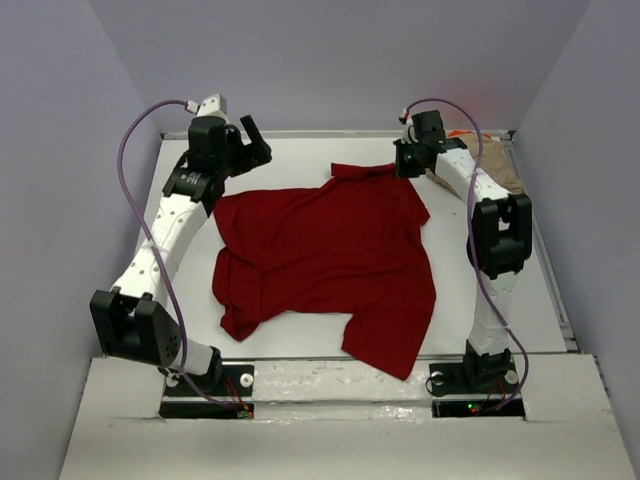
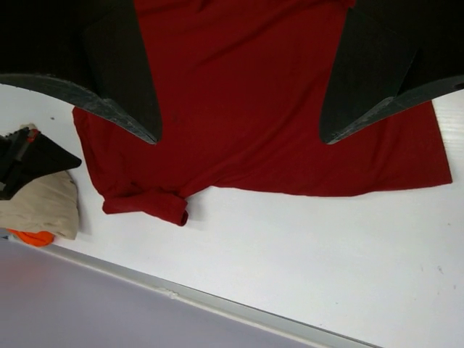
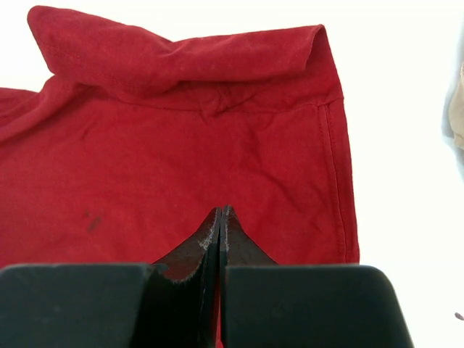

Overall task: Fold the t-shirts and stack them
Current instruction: Flatten the tshirt out

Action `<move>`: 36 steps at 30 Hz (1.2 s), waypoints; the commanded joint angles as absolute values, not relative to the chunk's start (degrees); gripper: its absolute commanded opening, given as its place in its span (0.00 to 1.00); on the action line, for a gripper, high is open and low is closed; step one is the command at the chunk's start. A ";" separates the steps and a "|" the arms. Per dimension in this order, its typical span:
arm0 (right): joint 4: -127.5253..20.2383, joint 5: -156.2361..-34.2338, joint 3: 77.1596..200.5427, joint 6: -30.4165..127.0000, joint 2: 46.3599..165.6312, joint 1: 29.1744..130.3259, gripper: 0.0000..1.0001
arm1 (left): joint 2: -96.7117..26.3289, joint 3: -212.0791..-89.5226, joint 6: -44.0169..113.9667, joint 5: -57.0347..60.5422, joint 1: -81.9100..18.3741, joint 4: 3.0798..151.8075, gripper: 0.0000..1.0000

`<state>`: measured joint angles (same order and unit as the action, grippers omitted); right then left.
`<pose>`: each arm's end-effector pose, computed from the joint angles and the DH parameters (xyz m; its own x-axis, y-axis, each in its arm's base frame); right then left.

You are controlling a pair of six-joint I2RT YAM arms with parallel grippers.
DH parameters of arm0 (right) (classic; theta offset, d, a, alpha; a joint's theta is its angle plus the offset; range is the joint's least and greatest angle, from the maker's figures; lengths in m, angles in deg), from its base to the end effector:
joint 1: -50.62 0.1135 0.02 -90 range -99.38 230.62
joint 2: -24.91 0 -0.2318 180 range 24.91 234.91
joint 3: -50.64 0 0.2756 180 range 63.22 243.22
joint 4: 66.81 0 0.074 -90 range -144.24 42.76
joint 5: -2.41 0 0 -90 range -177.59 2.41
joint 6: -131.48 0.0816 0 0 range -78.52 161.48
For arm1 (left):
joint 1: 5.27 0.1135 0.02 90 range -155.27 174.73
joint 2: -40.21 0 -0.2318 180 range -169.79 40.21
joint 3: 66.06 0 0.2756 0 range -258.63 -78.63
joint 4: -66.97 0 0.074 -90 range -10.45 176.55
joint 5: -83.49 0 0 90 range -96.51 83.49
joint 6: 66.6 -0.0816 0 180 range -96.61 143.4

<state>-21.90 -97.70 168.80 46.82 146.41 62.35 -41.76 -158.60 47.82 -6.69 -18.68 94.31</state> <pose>0.5053 0.1195 0.1799 -0.7566 -0.0635 -0.6508 -0.2452 0.9502 0.1924 0.3965 -0.0943 0.3487 -0.3502 -0.3415 -0.8722 0.0925 0.9140 -0.3950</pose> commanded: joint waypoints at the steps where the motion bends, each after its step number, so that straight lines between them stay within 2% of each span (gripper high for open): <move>1: -24.88 -98.05 168.86 45.61 143.30 62.75 0.00 | -40.64 -160.98 49.67 -0.72 -19.07 90.97 0.99; 2: -24.97 -98.05 168.69 45.52 143.04 62.75 0.00 | -40.56 -161.16 50.28 -0.62 -18.98 90.71 0.96; 3: -25.06 -97.70 168.60 45.43 142.95 62.75 0.00 | -40.03 -160.73 50.38 -0.36 -18.98 89.58 0.80; 5: -24.97 -97.61 168.42 45.35 143.13 62.75 0.00 | -39.68 -159.85 50.47 -1.40 -18.98 88.60 0.63; 6: -24.97 -97.00 168.34 45.26 143.04 62.75 0.00 | -39.94 -159.76 49.77 -2.98 -19.07 88.69 0.62; 9: -25.06 -94.20 167.63 45.17 143.13 62.75 0.00 | -42.92 -162.55 46.17 -12.28 -20.29 93.16 0.69; 11: -24.97 -92.96 167.81 44.82 144.35 62.75 0.00 | -47.40 -164.32 45.19 -15.37 -20.74 98.60 0.68; 13: -25.06 -92.61 167.98 45.08 146.02 62.75 0.09 | -50.82 -165.55 44.50 -17.93 -20.74 101.60 0.68; 14: -25.06 -91.99 168.16 45.34 146.64 62.75 0.25 | -51.62 -165.21 44.40 -18.63 -20.82 101.69 0.69; 17: -25.15 -92.43 168.68 45.70 148.66 62.75 0.31 | -55.04 -165.55 44.49 -19.51 -20.82 103.00 0.68; 18: -25.15 -92.60 169.47 45.70 149.19 62.75 0.26 | -56.36 -167.30 44.49 -19.08 -20.74 105.45 0.68; 19: -24.97 -92.86 170.00 45.87 149.80 62.75 0.18 | -57.68 -168.36 44.84 -19.16 -20.74 106.61 0.69; 20: -24.88 -93.22 170.44 45.78 150.68 62.75 0.00 | -59.87 -168.98 44.93 -18.73 -20.74 107.23 0.68; 22: -24.62 -94.10 171.41 45.78 151.30 62.75 0.00 | -61.38 -169.25 44.93 -15.75 -20.74 107.24 0.66; 24: -24.71 -94.19 172.29 46.05 151.91 62.75 0.00 | -62.00 -168.72 45.19 -14.25 -20.65 106.44 0.59; 27: -24.53 -94.89 173.69 45.52 153.40 62.75 0.00 | -62.35 -167.67 45.19 -13.19 -20.65 104.95 0.59; 29: -24.09 -95.68 175.62 45.26 154.64 62.75 0.00 | -62.97 -167.93 44.93 -12.92 -20.65 105.04 0.49; 31: -24.01 -95.77 177.20 45.17 155.87 62.75 0.00 | -63.23 -168.45 44.75 -12.84 -20.74 105.47 0.48; 33: -22.60 -95.94 180.44 44.99 158.24 62.22 0.00 | -62.88 -168.54 44.75 -13.53 -20.65 105.56 0.56; 36: -22.07 -96.29 182.30 44.55 160.17 62.22 0.00 | -62.09 -168.63 44.40 -14.77 -20.65 105.74 0.56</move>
<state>-22.47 -95.10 177.93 45.75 158.21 62.33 -64.73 -166.49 45.31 -13.64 -20.58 105.57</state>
